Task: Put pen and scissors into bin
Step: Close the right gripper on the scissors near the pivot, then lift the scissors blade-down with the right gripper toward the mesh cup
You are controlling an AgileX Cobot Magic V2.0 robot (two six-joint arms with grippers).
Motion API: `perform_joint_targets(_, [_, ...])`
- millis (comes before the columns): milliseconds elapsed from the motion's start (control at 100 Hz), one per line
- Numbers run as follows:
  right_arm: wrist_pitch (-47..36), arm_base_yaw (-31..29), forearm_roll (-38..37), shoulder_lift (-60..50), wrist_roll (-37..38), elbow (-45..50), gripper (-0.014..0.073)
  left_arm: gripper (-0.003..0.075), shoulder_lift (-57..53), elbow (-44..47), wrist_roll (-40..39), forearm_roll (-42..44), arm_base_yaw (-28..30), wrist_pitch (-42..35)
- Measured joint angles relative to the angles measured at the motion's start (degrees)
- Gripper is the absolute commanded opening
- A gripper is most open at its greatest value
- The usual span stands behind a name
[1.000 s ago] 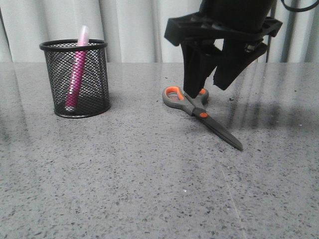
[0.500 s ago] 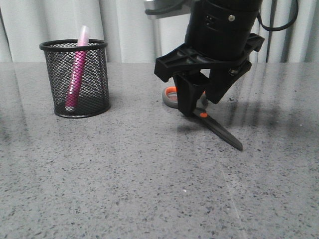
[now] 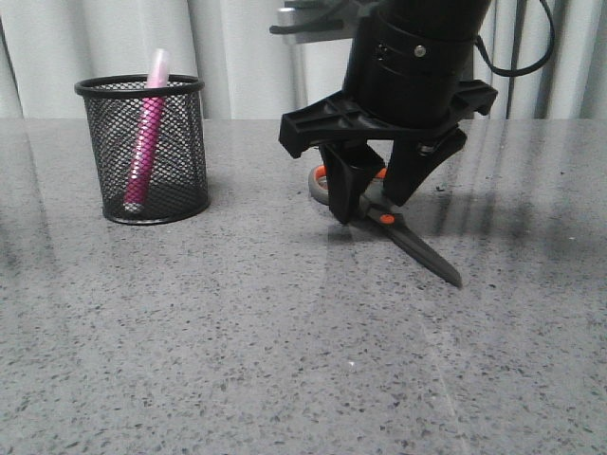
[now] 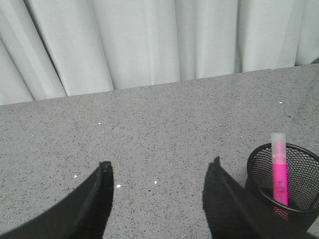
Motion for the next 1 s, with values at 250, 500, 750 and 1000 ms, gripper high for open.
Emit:
perform_joint_targets(250, [0.35,0.0,1.11,0.08,0.39,0.0,0.0207,0.0377,0.0,0.0,0.0,0.0,0.0,0.0])
perform_joint_targets(500, [1.06,0.0,1.11,0.08,0.39,-0.09,0.0101,0.0377,0.0,0.0,0.0,0.0,0.0,0.0])
perform_joint_targets(750, [1.41,0.0,1.11,0.08,0.39,-0.21,-0.007,0.0377,0.0,0.0,0.0,0.0,0.0,0.0])
perform_joint_targets(1000, [2.0,0.0,1.11,-2.36,0.39,0.01,-0.007,0.0377,0.0,0.0,0.0,0.0,0.0,0.0])
